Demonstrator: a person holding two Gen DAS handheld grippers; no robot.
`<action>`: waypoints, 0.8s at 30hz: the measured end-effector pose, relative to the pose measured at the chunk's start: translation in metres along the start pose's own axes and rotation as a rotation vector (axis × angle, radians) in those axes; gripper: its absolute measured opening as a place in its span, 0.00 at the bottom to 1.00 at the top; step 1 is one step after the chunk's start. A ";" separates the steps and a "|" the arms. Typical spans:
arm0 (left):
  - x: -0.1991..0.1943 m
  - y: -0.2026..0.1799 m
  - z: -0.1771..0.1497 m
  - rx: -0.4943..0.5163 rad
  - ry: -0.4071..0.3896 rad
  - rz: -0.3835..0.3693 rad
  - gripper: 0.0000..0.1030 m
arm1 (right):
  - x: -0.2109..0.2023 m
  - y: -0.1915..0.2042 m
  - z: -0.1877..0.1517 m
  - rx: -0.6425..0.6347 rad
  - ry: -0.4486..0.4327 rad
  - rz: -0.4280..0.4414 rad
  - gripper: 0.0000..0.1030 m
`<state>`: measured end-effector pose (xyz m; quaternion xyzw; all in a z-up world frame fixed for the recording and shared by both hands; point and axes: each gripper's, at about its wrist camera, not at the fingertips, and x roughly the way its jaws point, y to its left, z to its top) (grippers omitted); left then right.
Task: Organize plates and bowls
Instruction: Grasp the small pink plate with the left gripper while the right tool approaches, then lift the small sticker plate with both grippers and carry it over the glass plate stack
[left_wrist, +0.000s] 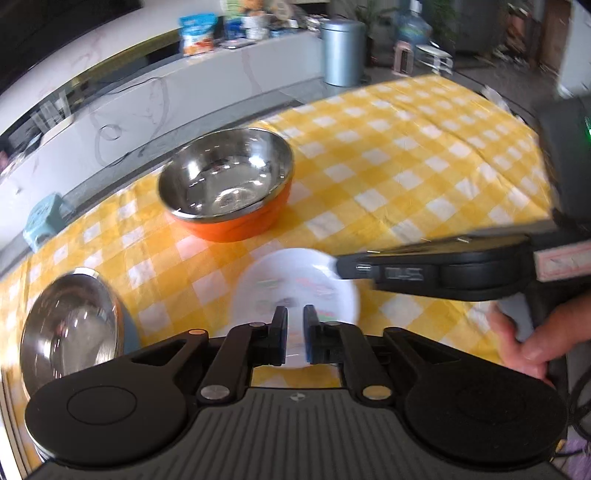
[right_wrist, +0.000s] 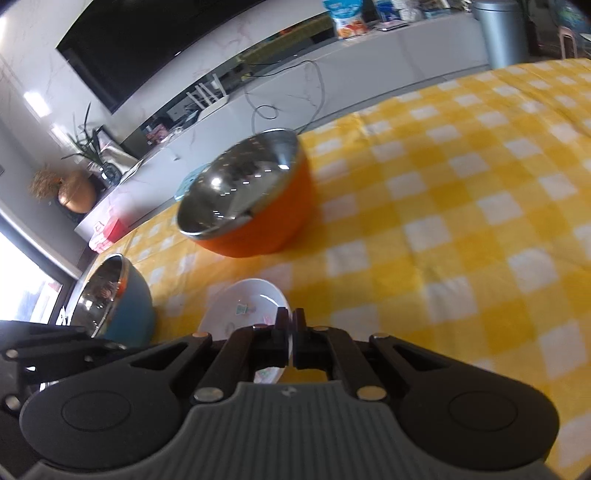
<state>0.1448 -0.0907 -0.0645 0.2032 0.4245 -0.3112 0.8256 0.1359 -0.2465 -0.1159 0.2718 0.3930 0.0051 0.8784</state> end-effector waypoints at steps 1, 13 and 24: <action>-0.001 -0.001 -0.001 -0.027 0.002 0.013 0.15 | -0.006 -0.006 -0.003 0.011 -0.004 -0.008 0.00; 0.015 -0.022 -0.020 -0.382 -0.004 0.010 0.25 | -0.058 -0.048 -0.027 0.059 -0.056 -0.095 0.00; 0.033 -0.027 -0.026 -0.475 -0.013 -0.004 0.24 | -0.061 -0.056 -0.038 0.043 -0.074 -0.103 0.03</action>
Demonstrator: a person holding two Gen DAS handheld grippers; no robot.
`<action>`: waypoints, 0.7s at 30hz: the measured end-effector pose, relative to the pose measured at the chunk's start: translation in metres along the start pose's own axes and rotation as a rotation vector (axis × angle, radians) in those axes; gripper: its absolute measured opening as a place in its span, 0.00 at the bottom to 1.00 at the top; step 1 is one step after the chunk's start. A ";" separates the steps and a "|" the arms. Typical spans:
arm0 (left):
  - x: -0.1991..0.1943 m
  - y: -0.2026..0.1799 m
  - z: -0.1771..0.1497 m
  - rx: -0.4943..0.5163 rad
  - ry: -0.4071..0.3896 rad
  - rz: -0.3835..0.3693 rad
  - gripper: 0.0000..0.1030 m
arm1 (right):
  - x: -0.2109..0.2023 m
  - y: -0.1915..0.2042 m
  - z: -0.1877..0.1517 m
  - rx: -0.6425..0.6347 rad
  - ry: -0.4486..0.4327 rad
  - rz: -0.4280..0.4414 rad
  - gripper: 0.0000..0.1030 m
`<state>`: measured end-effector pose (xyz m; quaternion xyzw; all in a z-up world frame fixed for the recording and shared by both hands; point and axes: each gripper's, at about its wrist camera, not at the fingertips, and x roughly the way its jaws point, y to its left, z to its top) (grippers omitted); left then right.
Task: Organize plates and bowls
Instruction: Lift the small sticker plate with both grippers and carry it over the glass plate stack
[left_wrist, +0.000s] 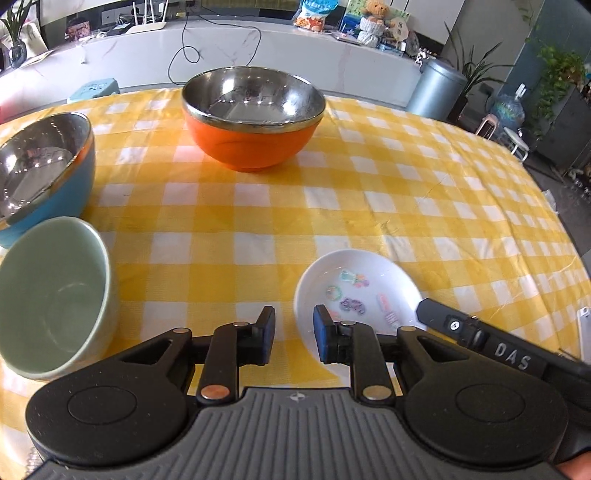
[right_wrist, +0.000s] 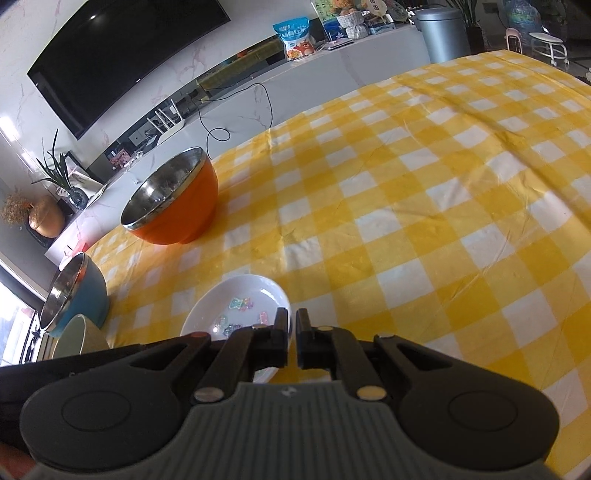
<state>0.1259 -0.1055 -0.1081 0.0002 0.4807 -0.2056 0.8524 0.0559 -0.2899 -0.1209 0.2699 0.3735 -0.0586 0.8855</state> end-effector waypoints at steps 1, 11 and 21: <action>0.001 -0.002 0.000 0.002 -0.001 -0.003 0.24 | 0.000 0.000 0.000 -0.002 0.000 0.002 0.03; -0.001 -0.011 -0.006 0.031 -0.002 0.022 0.05 | 0.001 0.001 -0.003 -0.018 0.002 -0.004 0.00; -0.045 -0.011 -0.023 0.005 -0.029 0.036 0.05 | -0.029 0.016 -0.014 -0.050 -0.013 0.019 0.00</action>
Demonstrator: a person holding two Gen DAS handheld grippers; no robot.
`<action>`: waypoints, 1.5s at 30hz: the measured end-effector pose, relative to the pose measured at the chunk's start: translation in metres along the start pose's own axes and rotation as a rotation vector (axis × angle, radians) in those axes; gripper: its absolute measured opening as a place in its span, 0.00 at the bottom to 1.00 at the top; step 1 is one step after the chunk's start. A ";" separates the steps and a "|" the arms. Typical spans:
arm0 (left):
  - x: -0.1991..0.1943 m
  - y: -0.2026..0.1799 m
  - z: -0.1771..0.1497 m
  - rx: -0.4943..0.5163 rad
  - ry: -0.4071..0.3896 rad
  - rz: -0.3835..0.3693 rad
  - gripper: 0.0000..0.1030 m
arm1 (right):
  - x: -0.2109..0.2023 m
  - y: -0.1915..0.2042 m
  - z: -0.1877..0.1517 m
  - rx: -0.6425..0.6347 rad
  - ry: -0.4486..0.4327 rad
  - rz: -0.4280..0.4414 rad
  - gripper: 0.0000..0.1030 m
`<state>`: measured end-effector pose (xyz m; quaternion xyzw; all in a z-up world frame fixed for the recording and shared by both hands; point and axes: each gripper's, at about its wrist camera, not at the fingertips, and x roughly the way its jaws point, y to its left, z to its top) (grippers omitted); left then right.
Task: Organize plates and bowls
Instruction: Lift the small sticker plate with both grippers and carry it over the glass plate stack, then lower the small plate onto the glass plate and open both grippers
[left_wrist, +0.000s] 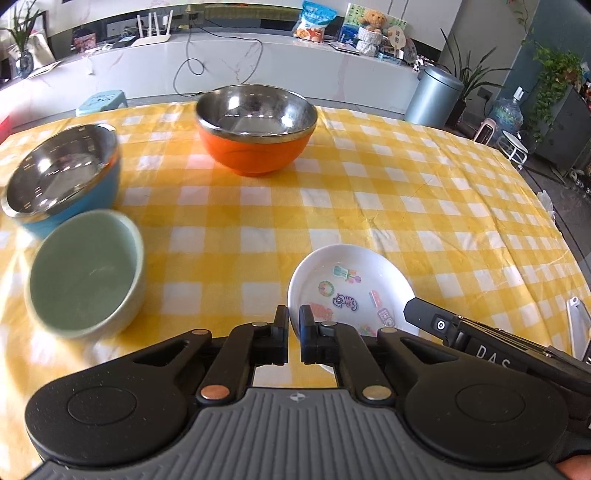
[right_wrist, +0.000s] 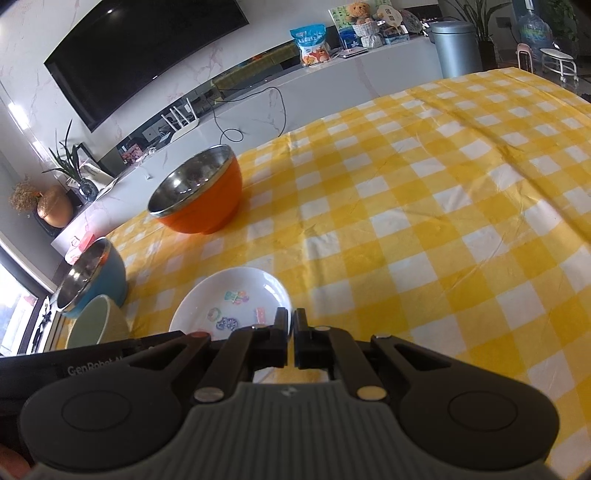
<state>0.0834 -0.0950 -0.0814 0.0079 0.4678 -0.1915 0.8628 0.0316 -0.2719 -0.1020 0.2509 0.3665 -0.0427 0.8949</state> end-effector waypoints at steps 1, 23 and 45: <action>-0.005 0.001 -0.003 -0.006 -0.004 0.001 0.05 | -0.004 0.003 -0.003 -0.004 0.002 0.007 0.00; -0.105 0.069 -0.087 -0.204 -0.089 0.081 0.06 | -0.066 0.094 -0.081 -0.238 0.035 0.133 0.00; -0.097 0.108 -0.114 -0.294 -0.073 0.085 0.06 | -0.045 0.129 -0.111 -0.348 0.085 0.098 0.00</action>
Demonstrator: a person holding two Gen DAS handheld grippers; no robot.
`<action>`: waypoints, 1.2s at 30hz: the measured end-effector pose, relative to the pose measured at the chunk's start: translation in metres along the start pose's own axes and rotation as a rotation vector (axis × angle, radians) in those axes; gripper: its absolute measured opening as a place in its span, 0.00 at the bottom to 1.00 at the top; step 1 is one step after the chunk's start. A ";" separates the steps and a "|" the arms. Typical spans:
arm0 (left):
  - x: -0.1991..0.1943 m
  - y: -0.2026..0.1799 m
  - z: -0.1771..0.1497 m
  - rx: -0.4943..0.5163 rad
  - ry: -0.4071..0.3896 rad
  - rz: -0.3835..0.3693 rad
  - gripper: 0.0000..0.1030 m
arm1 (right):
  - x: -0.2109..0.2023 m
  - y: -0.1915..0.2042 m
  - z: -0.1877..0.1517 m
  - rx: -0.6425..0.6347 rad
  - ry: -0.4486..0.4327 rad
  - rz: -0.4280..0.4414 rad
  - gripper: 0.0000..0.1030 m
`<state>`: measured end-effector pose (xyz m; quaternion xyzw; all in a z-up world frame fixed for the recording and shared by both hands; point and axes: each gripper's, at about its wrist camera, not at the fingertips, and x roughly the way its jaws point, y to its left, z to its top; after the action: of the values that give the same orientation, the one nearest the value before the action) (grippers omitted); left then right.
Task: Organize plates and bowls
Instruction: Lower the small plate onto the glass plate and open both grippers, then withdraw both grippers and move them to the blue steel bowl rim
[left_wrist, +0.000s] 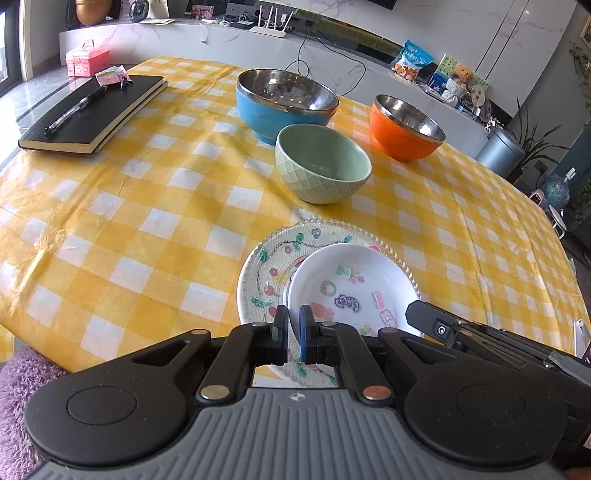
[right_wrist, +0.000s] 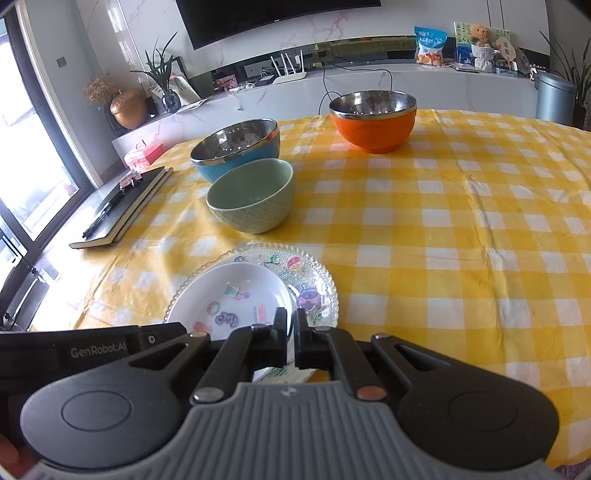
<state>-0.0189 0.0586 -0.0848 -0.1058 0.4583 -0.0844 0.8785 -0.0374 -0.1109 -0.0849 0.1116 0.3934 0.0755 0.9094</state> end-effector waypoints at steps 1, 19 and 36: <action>0.001 0.000 0.001 -0.002 0.001 0.000 0.06 | 0.002 0.000 0.001 0.003 0.001 -0.002 0.00; 0.017 -0.005 0.004 0.043 0.011 0.034 0.06 | 0.020 -0.008 0.000 0.023 0.024 0.010 0.03; -0.002 -0.010 0.010 0.039 -0.047 0.017 0.37 | 0.005 -0.020 0.003 0.058 -0.039 0.046 0.28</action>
<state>-0.0122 0.0505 -0.0746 -0.0867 0.4367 -0.0834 0.8915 -0.0306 -0.1297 -0.0916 0.1482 0.3750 0.0826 0.9114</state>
